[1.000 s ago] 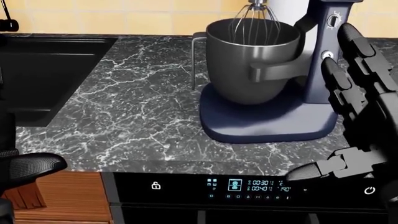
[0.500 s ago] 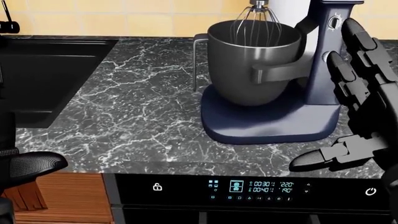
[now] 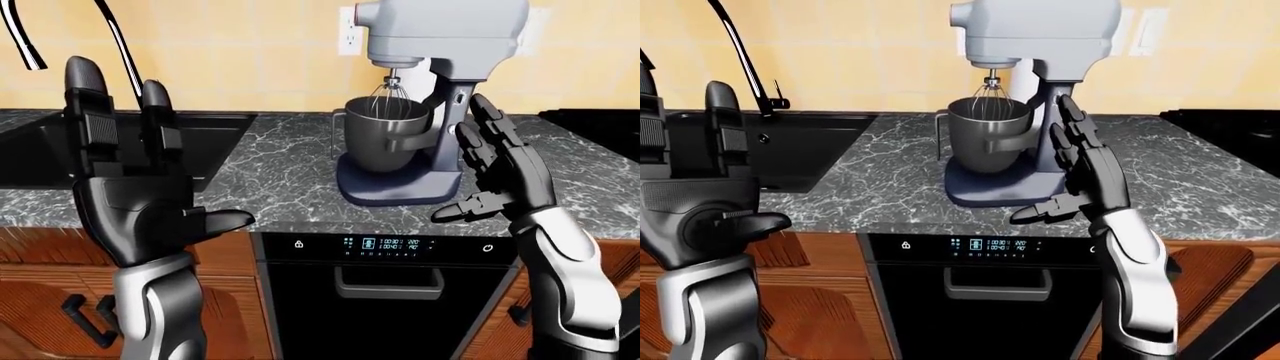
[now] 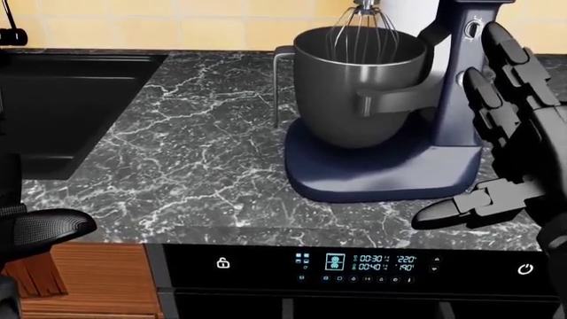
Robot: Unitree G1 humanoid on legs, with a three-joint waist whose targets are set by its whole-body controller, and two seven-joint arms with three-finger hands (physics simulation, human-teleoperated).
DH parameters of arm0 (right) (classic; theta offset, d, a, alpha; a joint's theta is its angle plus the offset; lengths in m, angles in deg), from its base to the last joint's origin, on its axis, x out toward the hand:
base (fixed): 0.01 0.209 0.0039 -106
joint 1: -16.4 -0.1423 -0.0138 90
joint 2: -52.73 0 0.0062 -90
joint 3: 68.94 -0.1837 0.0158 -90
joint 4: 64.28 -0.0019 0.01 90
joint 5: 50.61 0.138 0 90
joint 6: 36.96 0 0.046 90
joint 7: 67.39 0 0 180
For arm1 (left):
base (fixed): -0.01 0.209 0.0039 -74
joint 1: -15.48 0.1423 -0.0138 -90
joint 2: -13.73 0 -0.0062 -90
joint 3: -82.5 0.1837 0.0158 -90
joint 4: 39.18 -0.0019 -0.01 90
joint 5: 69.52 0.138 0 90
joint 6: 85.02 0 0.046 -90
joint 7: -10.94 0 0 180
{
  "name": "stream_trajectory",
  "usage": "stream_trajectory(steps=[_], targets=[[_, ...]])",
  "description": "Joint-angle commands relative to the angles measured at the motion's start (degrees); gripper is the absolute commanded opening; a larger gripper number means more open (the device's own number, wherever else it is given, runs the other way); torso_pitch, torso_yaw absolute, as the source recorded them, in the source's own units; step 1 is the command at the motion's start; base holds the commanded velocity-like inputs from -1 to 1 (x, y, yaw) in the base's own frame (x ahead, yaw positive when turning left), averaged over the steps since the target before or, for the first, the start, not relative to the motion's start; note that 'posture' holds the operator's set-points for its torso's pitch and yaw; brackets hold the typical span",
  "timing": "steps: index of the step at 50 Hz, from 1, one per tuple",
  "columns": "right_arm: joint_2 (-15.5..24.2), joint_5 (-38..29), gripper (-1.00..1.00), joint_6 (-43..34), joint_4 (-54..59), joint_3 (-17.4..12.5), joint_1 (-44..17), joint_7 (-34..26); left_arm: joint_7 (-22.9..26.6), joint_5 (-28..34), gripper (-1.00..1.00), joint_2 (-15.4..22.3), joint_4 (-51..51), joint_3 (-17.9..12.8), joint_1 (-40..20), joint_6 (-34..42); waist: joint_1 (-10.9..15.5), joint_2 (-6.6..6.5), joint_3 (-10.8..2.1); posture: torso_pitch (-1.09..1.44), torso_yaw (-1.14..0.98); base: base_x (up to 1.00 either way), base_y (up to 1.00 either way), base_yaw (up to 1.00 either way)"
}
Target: Open the stand mixer head.
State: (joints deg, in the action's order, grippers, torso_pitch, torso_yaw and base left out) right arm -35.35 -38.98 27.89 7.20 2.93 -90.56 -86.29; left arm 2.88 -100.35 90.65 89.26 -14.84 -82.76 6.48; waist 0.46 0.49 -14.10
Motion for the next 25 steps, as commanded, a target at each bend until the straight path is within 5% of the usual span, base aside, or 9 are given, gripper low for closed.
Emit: stream_trajectory(steps=[1, 25], targets=[[0.7, 0.1, 1.0, 1.9, -1.5, -0.7, -1.6, 0.2, 0.3, 0.0, 1.0, 0.2, 1.5, 0.0, -1.2, -0.8, 0.0, 0.11, -0.35, -0.3, 0.0, 0.0, 0.0, 0.0], [1.5, -0.7, 1.0, 7.5, 7.3, 0.4, -4.1, -0.2, 0.5, 0.2, 1.0, 0.1, 1.0, 0.1, -1.2, -1.1, -0.1, 0.07, -0.45, -0.3, 0.0, 0.0, 0.0, 0.0]])
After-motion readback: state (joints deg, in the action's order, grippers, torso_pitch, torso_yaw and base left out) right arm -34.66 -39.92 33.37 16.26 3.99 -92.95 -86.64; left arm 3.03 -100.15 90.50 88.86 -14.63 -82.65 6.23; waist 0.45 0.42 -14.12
